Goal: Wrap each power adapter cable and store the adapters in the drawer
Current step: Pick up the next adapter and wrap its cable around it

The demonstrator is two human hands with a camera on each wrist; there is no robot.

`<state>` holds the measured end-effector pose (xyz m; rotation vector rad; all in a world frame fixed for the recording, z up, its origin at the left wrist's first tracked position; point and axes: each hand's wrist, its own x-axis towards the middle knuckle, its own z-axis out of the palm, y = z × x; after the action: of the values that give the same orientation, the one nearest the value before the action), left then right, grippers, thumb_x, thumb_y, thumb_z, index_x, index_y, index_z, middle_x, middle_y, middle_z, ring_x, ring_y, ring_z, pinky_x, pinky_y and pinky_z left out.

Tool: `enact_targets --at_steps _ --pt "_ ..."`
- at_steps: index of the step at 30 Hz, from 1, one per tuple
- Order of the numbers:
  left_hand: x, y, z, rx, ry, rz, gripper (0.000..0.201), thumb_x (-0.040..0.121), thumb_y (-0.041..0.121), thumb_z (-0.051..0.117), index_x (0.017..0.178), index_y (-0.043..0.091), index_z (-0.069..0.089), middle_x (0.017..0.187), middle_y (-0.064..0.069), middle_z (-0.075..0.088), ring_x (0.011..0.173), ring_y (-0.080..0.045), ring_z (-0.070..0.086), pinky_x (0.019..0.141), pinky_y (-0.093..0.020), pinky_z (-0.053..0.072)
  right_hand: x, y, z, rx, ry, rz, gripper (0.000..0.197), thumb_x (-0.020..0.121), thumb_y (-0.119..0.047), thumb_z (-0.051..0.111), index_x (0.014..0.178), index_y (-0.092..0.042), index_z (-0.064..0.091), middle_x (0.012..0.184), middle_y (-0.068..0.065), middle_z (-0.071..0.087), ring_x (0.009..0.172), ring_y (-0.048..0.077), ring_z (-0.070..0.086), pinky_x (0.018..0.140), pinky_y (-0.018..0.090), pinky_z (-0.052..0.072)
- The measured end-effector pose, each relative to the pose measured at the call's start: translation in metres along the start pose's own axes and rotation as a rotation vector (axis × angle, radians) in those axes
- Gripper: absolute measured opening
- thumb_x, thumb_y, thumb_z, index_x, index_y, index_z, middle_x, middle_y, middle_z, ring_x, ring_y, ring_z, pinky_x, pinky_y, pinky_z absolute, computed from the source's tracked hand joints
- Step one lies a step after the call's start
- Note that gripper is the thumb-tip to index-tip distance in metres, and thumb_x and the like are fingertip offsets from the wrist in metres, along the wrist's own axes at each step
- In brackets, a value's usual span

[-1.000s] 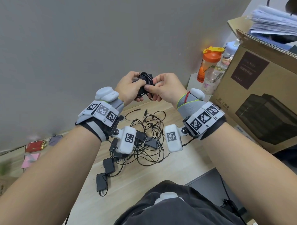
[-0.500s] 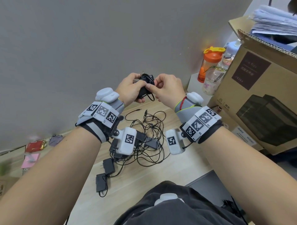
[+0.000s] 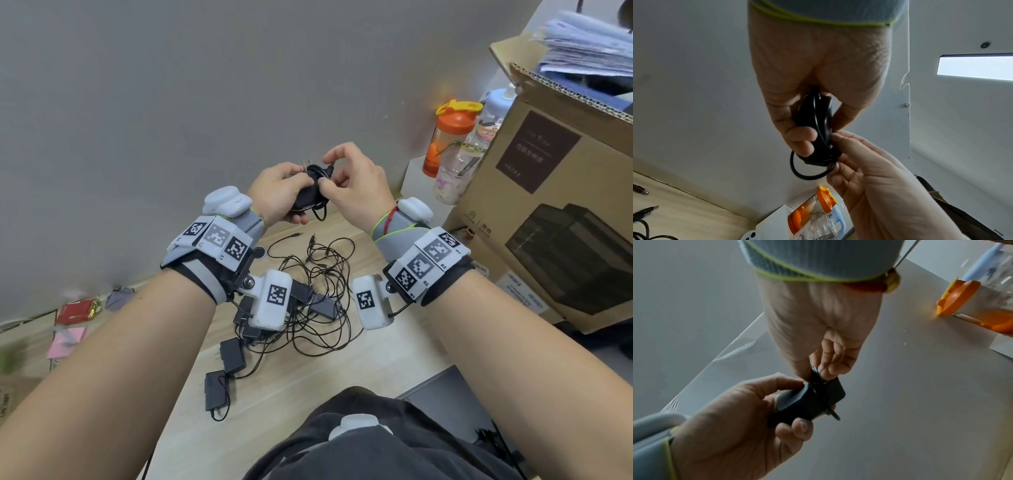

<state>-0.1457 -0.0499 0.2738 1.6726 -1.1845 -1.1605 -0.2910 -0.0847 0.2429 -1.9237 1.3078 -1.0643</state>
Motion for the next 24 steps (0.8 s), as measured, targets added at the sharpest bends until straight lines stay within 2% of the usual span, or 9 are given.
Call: enact_targets --at_steps 1,3,5,8,11,13,17,21,24 --pt "-0.001 0.0013 -0.001 0.0 0.014 0.0 0.019 0.092 0.017 0.053 0.109 0.014 0.061 0.087 -0.016 0.065 0.043 -0.024 0.058 0.04 -0.023 0.044 0.0003 0.0018 0.0006 0.038 -0.015 0.005 0.025 0.083 -0.027 0.069 0.105 -0.022 0.058 0.067 -0.003 0.062 0.061 0.005 0.054 0.063 0.009 0.039" --pt "-0.0021 0.0032 -0.0041 0.008 0.039 -0.001 0.017 0.09 0.018 0.052 0.1 0.014 0.066 0.082 -0.016 0.067 0.044 -0.025 0.058 0.04 -0.024 0.041 0.0017 0.0048 -0.0003 0.161 -0.042 0.032 0.024 0.086 -0.034 0.069 0.106 -0.024 0.061 0.073 -0.003 0.063 0.063 0.01 0.057 0.068 0.023 0.05" --pt "-0.0019 0.004 -0.0077 0.001 0.047 -0.011 0.019 0.088 0.022 0.052 0.09 0.014 0.069 0.084 -0.021 0.07 0.044 -0.027 0.058 0.04 -0.024 0.039 0.0039 0.0082 -0.0024 0.255 -0.072 0.045 0.021 0.089 -0.032 0.066 0.108 -0.024 0.064 0.08 -0.007 0.061 0.062 0.01 0.057 0.069 0.034 0.055" --pt "-0.0008 0.0029 -0.0101 -0.009 0.025 0.013 0.039 0.09 0.049 0.057 0.087 0.012 0.07 0.087 -0.02 0.074 0.042 -0.024 0.056 0.039 -0.022 0.037 0.0041 0.0103 -0.0037 0.368 -0.143 0.041 0.013 0.09 -0.025 0.066 0.103 -0.026 0.065 0.091 -0.003 0.061 0.069 0.015 0.059 0.073 0.037 0.058" --pt "-0.0024 0.0 -0.0086 0.064 0.003 0.087 0.06 0.084 0.068 0.058 0.093 0.011 0.072 0.081 -0.012 0.075 0.039 -0.019 0.055 0.036 -0.019 0.036 0.003 0.0096 -0.0022 0.475 -0.17 0.048 0.009 0.092 -0.012 0.065 0.093 -0.019 0.061 0.087 0.004 0.063 0.074 0.014 0.06 0.068 0.029 0.056" --pt "-0.0039 -0.0023 -0.0088 0.077 -0.003 0.106 0.057 0.079 0.068 0.064 0.095 0.013 0.073 0.08 -0.011 0.075 0.038 -0.019 0.054 0.036 -0.02 0.035 0.0037 0.0088 -0.0025 0.494 -0.144 0.062 0.011 0.093 -0.012 0.065 0.089 -0.019 0.057 0.082 0.007 0.064 0.072 0.015 0.059 0.068 0.029 0.056" --pt "-0.0066 -0.0032 -0.0092 0.142 -0.067 0.096 0.054 0.076 0.062 0.072 0.096 0.012 0.072 0.069 -0.004 0.068 0.039 -0.02 0.052 0.038 -0.021 0.032 0.0056 0.011 -0.0076 0.464 -0.103 0.107 0.014 0.094 -0.015 0.062 0.088 -0.021 0.052 0.068 0.006 0.065 0.06 0.019 0.062 0.065 0.039 0.061" --pt "-0.0079 -0.0017 -0.0082 0.217 -0.107 0.067 0.045 0.074 0.058 0.076 0.089 0.016 0.072 0.063 -0.001 0.067 0.04 -0.021 0.053 0.039 -0.02 0.033 0.002 0.0102 -0.0093 0.424 -0.105 0.108 0.013 0.095 -0.018 0.06 0.089 -0.023 0.049 0.073 0.009 0.07 0.057 0.024 0.064 0.053 0.036 0.056" --pt "-0.0072 -0.0025 -0.0088 0.247 -0.15 0.051 0.042 0.075 0.055 0.077 0.088 0.015 0.071 0.064 -0.004 0.066 0.04 -0.022 0.051 0.038 -0.02 0.031 -0.0006 0.0092 -0.0086 0.355 -0.103 0.092 0.012 0.095 -0.02 0.06 0.092 -0.022 0.048 0.068 0.005 0.07 0.053 0.025 0.062 0.048 0.036 0.054"
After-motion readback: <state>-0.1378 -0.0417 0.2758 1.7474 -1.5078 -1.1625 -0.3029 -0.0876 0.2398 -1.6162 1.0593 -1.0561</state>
